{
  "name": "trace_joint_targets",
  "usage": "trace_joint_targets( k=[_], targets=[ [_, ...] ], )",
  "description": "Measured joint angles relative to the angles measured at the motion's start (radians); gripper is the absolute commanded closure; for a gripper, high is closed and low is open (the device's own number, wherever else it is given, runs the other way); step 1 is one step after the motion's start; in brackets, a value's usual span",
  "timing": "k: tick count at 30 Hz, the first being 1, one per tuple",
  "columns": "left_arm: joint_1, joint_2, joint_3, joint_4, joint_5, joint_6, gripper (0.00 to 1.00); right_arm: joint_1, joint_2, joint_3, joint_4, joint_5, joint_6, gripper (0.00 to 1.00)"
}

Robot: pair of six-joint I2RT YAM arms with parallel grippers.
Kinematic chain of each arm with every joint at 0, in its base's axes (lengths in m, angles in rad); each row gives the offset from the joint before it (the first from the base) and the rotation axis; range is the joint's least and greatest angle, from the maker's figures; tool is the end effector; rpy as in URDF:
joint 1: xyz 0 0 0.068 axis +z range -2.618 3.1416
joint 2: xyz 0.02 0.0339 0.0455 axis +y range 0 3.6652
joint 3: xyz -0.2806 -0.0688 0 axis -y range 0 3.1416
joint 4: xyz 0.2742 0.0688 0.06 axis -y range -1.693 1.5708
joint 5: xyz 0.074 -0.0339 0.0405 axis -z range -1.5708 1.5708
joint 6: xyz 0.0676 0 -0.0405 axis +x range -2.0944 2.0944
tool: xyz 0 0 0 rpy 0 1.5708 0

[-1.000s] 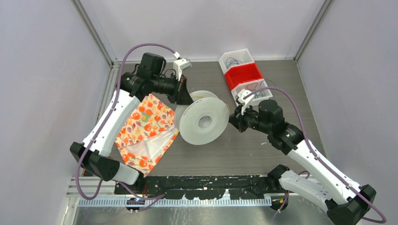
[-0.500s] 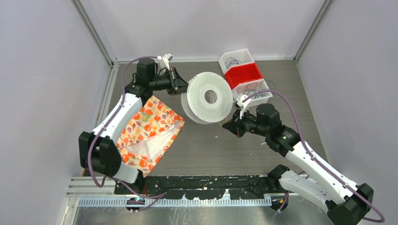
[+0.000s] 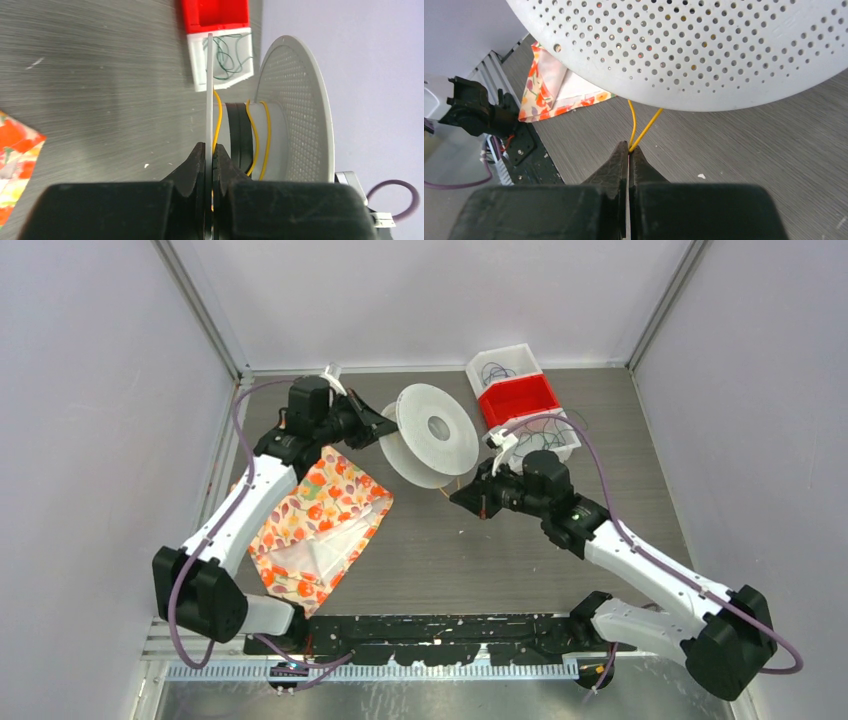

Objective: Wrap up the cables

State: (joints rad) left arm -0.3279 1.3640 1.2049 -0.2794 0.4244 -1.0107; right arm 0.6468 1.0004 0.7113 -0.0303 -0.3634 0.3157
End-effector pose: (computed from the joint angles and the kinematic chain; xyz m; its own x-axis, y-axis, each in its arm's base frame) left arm 0.3370 -0.1440 0.3463 -0.7612 -0.5565 -0.3329 0.0029 0.5104 -0.8599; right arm 0.2079 0.1871 0.2859 -0.4967 -0.0114 -0.8678 -0.7136 0.5745 0.4009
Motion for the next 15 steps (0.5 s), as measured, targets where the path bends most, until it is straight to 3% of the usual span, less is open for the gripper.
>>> trace_joint_targets(
  k=[6, 15],
  targets=[
    [-0.074, -0.019, 0.101, -0.18, -0.227, 0.095, 0.99, 0.022, 0.1, 0.076, 0.03, -0.013, 0.109, 0.99],
    [-0.169, -0.04, 0.12, -0.251, -0.438, 0.172, 0.99, 0.059, 0.159, 0.143, 0.1, -0.041, 0.32, 1.0]
  ],
)
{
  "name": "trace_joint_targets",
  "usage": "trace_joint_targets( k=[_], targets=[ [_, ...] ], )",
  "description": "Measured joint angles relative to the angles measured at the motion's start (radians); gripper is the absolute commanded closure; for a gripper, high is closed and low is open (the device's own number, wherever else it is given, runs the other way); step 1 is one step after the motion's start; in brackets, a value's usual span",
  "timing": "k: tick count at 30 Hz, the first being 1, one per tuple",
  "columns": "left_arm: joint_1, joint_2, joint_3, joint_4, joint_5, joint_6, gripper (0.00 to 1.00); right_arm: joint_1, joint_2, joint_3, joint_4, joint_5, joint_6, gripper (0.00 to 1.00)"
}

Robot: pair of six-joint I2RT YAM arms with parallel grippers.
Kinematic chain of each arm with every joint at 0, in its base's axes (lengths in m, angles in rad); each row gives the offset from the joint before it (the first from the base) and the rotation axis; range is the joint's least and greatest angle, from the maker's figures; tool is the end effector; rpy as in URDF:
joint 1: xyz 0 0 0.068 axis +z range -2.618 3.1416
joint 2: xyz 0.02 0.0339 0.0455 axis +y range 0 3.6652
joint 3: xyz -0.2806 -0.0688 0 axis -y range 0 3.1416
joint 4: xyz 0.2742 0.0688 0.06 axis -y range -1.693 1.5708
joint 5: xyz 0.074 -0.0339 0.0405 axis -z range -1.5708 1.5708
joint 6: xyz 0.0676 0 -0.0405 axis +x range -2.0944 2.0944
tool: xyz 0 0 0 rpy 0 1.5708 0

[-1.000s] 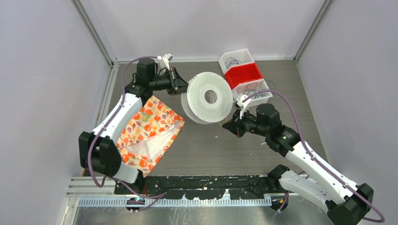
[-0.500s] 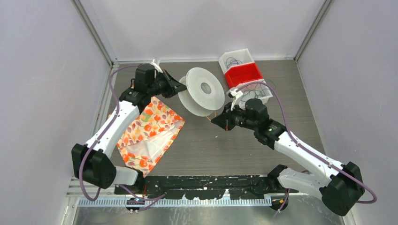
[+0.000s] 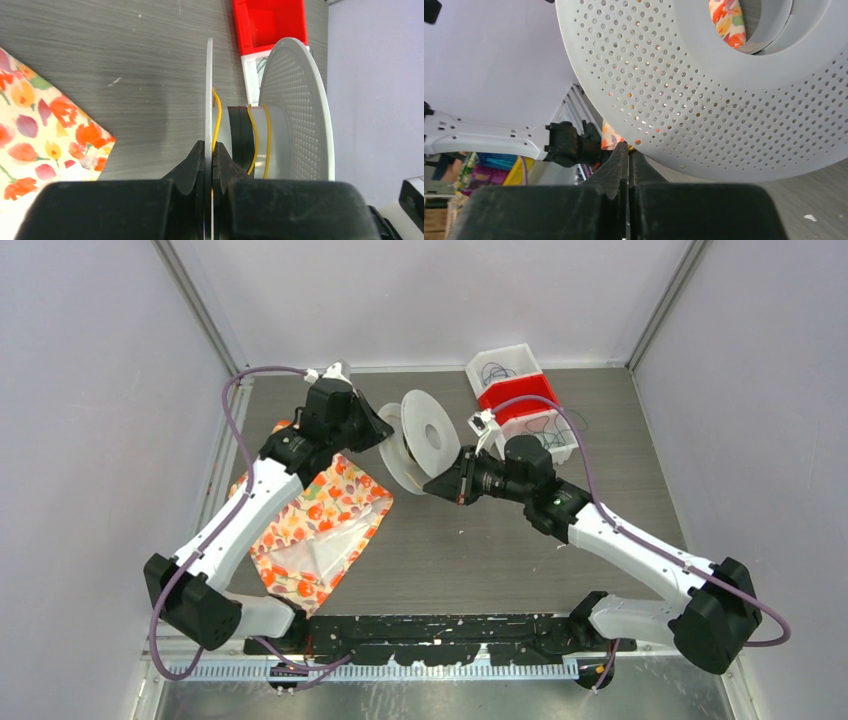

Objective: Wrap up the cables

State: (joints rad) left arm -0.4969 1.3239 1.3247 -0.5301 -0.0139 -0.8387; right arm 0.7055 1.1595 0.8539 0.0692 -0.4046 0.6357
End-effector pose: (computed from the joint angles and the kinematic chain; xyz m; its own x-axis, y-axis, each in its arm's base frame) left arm 0.3062 -0.1650 0.3743 -0.6434 -0.4971 -0.5822 -0.0186 0.7704 -0.6373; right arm 0.2261 0.2276 0.3135 -0.6704 0.1460 -0.7275 -0.6082 0.4536 0.6514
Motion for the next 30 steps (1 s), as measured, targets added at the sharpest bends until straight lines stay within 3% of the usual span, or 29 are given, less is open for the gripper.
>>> trace_joint_targets(
  k=[14, 21, 30],
  targets=[
    [-0.117, -0.01, 0.03, 0.027, -0.28, 0.143, 1.0, 0.05, 0.045, 0.06, 0.051, 0.118, 0.254, 0.99],
    [-0.128, -0.029, 0.02, 0.048, -0.352, 0.14, 0.99, 0.059, 0.07, 0.047, 0.131, 0.222, 0.377, 0.76],
    [-0.169, 0.011, -0.024, -0.082, -0.312, 0.048, 1.0, 0.055, 0.098, 0.021, 0.267, 0.38, 0.415, 0.69]
  ],
)
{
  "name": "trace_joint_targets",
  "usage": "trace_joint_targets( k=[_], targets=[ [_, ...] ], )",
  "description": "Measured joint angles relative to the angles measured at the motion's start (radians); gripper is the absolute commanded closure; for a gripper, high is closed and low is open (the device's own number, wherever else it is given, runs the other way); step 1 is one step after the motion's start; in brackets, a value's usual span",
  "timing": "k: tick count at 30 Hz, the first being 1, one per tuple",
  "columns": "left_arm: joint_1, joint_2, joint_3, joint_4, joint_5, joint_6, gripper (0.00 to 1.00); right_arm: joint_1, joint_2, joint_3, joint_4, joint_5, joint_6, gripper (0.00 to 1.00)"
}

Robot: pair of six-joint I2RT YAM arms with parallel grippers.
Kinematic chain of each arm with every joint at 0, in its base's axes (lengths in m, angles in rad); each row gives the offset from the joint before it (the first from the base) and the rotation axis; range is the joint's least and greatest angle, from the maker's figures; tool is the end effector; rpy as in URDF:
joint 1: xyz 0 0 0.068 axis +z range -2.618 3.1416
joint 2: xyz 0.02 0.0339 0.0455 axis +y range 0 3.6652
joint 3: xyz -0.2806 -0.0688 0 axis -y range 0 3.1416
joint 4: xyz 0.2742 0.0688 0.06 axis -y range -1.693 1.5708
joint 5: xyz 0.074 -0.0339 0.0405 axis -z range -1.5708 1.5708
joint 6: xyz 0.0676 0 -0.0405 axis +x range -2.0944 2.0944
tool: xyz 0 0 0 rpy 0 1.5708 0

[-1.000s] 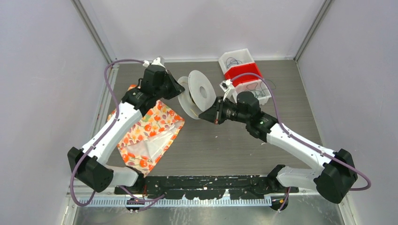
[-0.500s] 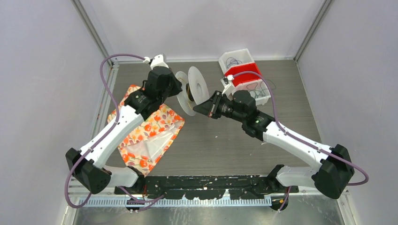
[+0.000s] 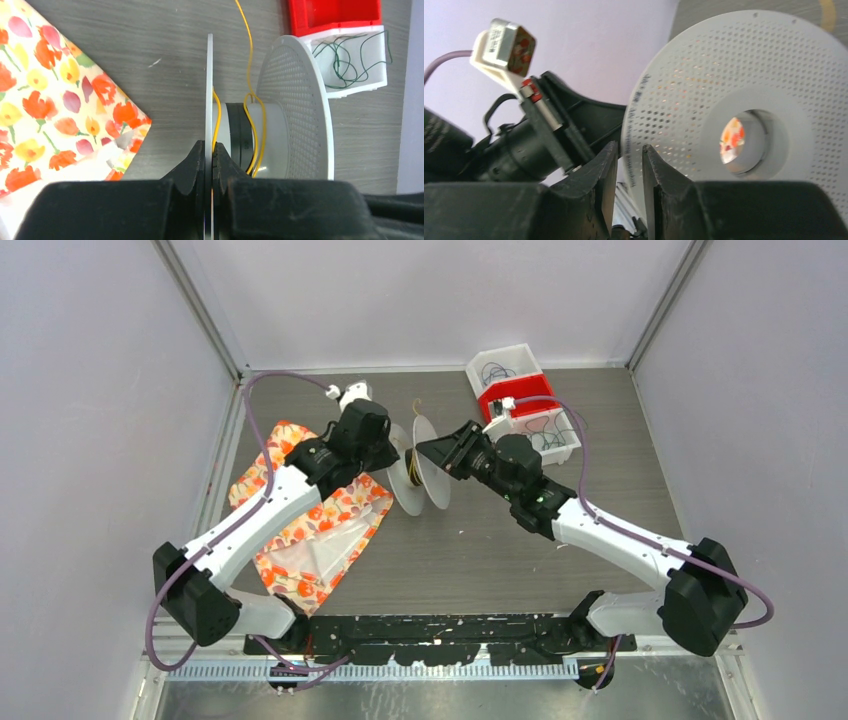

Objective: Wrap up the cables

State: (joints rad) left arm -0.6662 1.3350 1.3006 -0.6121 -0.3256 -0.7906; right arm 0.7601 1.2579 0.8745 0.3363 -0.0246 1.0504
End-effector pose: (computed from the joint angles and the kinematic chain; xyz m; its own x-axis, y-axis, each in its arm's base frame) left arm 0.2812 -0.1936 0.3537 -0.6066 -0.3797 -0.6984 -0.0659 0.8996 -0.4318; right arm 0.2538 0.2436 0.3269 -0.6300 0.5978 -0.4957 -0.3217 0.3800 0.8672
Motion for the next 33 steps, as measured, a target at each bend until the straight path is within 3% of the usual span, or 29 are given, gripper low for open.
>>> trace_joint_targets(
  k=[7, 14, 18, 22, 27, 33],
  targets=[
    [-0.002, 0.02, 0.0, -0.027, 0.021, -0.031, 1.0, -0.005, -0.04, -0.018, -0.13, 0.044, -0.065, 0.62],
    [-0.002, 0.022, 0.081, -0.068, 0.066, 0.154, 0.99, -0.005, -0.326, -0.018, -0.347, 0.213, -0.287, 0.33],
    [-0.001, 0.021, 0.23, -0.093, 0.168, 0.332, 1.0, -0.017, -0.423, -0.014, -0.45, 0.354, -0.411, 0.32],
    [0.014, 0.019, 0.34, -0.118, 0.317, 0.483, 1.0, -0.035, -0.422, 0.006, -0.55, 0.443, -0.527, 0.31],
    [0.052, 0.022, 0.456, -0.214, 0.422, 0.532, 1.0, -0.038, -0.402, 0.005, -0.615, 0.461, -0.64, 0.3],
    [0.12, 0.082, 0.754, -0.323, 0.476, 0.456, 0.99, -0.041, -0.434, -0.049, -0.552, 0.436, -0.726, 0.3]
  ],
)
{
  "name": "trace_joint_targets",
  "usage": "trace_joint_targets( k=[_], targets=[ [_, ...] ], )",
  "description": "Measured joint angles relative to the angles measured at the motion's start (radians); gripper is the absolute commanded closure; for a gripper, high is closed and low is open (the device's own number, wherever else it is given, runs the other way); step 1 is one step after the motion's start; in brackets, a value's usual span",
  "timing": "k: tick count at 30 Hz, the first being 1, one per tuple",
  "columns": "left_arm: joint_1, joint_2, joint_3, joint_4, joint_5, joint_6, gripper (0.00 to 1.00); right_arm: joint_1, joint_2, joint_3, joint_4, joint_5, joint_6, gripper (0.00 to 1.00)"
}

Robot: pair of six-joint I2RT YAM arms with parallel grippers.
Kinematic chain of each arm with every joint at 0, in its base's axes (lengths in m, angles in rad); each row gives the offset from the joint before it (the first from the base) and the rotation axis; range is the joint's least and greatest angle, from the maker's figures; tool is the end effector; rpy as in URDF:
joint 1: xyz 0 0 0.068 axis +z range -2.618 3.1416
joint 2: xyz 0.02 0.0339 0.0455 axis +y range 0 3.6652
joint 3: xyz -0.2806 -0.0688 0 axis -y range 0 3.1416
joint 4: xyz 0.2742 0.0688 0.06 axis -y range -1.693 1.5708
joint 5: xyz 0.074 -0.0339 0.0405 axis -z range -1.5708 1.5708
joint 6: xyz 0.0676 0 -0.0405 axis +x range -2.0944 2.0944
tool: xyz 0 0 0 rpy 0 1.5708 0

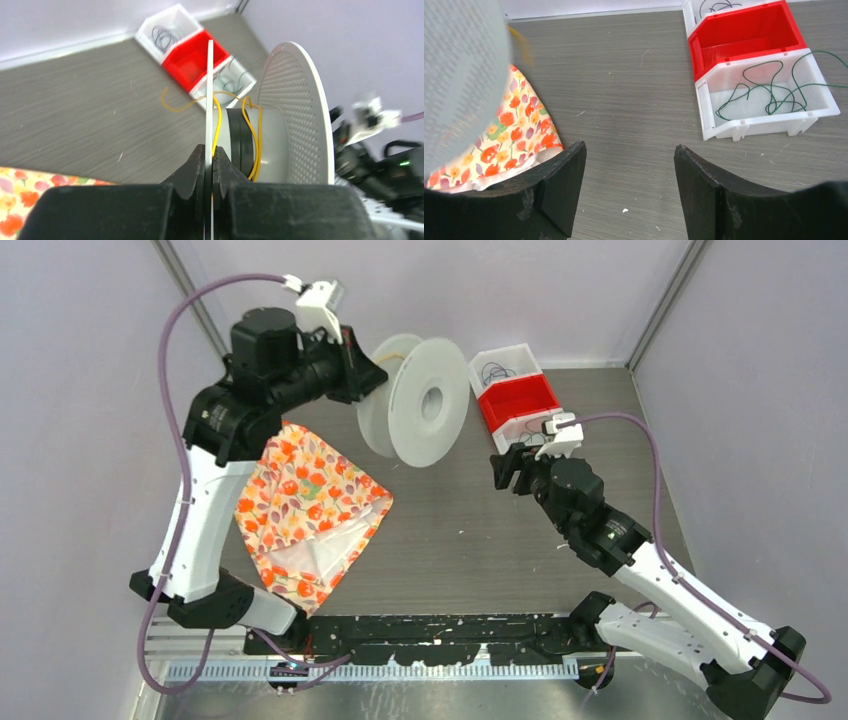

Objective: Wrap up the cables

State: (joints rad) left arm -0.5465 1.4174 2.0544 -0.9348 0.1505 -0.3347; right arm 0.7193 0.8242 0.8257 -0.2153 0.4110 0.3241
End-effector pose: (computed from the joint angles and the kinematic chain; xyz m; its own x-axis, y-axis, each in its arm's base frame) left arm 0.2480 -0.1628 0.5608 -0.4458 -0.1090 -0.8885 0.5186 0.7776 -0.3556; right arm 0.1956 0.1354 0.3510 -0.2501 0.1690 -0.9533 -0.2433 0.9421 0.2308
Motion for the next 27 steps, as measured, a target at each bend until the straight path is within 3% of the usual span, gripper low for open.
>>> trace_joint_targets(
  k=[4, 9, 15, 21, 27],
  targets=[
    [0.068, 0.06, 0.19, -0.039, 0.073, -0.08, 1.0, -0.005, 0.0, -0.048, 0.092, -0.035, -0.051, 0.28],
    [0.146, 0.067, 0.186, -0.048, 0.16, -0.171, 1.0, -0.06, 0.04, -0.059, 0.182, -0.121, -0.045, 0.27],
    [0.208, 0.058, -0.074, 0.09, 0.367, -0.267, 0.99, -0.179, 0.129, -0.053, 0.172, -0.23, 0.081, 0.26],
    [0.297, 0.1, -0.34, 0.253, 0.52, -0.39, 1.0, -0.352, 0.116, -0.082, 0.128, -0.373, 0.238, 0.27],
    [0.342, 0.146, -0.459, 0.502, 0.674, -0.579, 1.0, -0.432, 0.102, -0.149, 0.138, -0.506, 0.359, 0.27]
  ],
)
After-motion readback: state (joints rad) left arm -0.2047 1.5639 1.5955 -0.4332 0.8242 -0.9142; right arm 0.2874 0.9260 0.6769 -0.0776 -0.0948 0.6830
